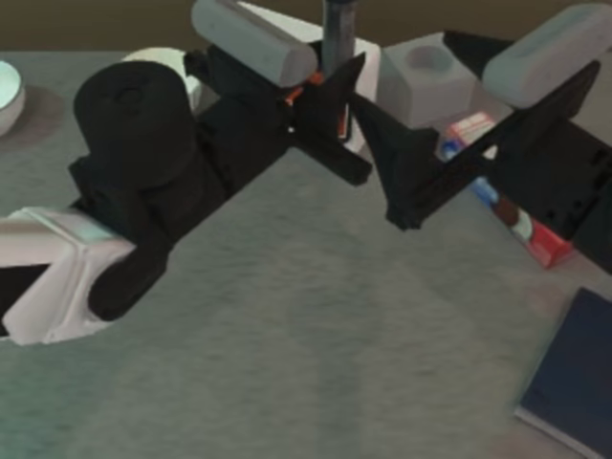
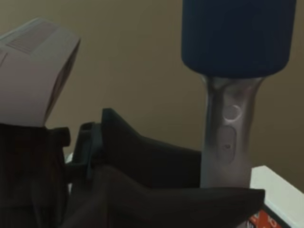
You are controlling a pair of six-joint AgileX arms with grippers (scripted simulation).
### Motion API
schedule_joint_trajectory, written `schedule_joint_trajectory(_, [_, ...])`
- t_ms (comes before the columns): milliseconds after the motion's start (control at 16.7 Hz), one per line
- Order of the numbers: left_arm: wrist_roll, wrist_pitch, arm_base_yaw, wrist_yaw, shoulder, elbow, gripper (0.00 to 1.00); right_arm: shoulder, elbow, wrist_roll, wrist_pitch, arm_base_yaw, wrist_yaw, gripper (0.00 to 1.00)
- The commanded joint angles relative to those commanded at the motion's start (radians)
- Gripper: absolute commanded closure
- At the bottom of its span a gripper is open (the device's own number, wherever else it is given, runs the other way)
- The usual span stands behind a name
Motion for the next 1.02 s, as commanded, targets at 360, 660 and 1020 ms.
schedule_joint_trajectory(360, [0.0,0.0,0.0,0.0,0.0,0.0,1.0,0.267,0.219,0.001,0.043,0.012,0.014,0.0])
schedule_joint_trajectory(660, [0.0,0.0,0.0,0.0,0.0,0.0,1.0,0.394,0.334,0.001,0.06,0.015,0.019,0.0])
schedule_joint_trajectory(1020, [0.0,0.0,0.0,0.0,0.0,0.0,1.0,0.394,0.334,0.001,0.06,0.015,0.019,0.23])
